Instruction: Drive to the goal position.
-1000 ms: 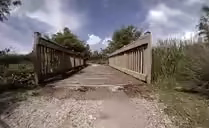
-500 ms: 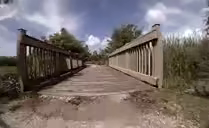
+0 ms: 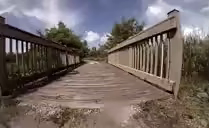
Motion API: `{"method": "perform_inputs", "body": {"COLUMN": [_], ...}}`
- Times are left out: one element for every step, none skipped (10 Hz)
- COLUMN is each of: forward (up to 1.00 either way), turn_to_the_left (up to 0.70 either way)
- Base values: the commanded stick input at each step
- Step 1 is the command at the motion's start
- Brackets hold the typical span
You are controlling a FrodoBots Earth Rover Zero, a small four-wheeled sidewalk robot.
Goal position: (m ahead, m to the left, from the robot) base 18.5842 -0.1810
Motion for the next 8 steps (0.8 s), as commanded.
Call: {"method": "perform_inputs", "body": {"forward": [0.85,0.85,0.85,0.85,0.85,0.85,0.85,0.85], "turn_to_the_left": [0.04,0.0,0.0,0.0,0.0,0.0,0.0,0.0]}}
